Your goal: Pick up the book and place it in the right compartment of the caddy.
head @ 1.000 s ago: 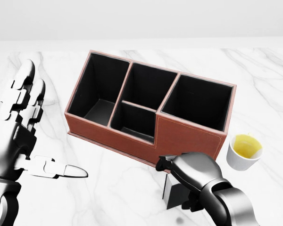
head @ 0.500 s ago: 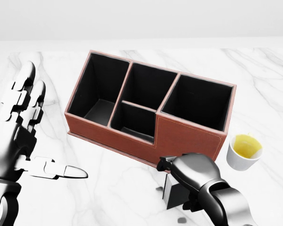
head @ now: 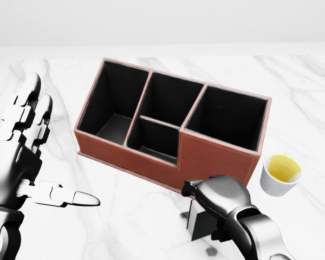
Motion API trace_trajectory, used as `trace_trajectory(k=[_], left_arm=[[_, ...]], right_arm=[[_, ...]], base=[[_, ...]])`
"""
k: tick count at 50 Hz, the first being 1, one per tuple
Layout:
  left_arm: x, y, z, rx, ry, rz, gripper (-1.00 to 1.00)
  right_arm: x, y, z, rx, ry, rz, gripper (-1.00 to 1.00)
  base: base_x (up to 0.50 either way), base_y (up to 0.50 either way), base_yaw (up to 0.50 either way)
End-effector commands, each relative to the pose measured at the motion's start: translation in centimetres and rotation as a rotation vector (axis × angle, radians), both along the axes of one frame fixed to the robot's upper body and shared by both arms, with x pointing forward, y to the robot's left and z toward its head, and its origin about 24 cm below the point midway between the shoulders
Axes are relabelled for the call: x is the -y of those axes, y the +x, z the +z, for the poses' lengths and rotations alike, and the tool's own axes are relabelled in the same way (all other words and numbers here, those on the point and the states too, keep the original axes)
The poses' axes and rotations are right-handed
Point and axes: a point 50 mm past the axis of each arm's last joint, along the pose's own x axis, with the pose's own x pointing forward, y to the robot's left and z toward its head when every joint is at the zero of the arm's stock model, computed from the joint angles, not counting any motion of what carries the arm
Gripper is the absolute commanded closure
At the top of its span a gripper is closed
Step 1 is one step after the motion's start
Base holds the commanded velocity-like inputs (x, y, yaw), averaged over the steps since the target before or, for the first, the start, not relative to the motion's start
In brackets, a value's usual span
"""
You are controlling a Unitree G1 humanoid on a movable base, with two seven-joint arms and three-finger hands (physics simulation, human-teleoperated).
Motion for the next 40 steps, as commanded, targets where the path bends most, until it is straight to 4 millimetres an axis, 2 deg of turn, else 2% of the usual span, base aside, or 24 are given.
trace_trajectory(k=[1, 40], left_arm=[[-0.1, -0.1, -0.2, -0.007, -0.003, 0.001, -1.0], [-0.4, -0.4, -0.2, -0.007, -0.009, 0.005, -1.0]], right_arm=[[0.1, 0.2, -0.3, 0.006, -0.029, -0.004, -0.29], [0.2, 0.3, -1.9, -0.025, -0.082, -0.008, -0.31]], base=[[0.0, 0.0, 0.0], [0.0, 0.0, 0.0]])
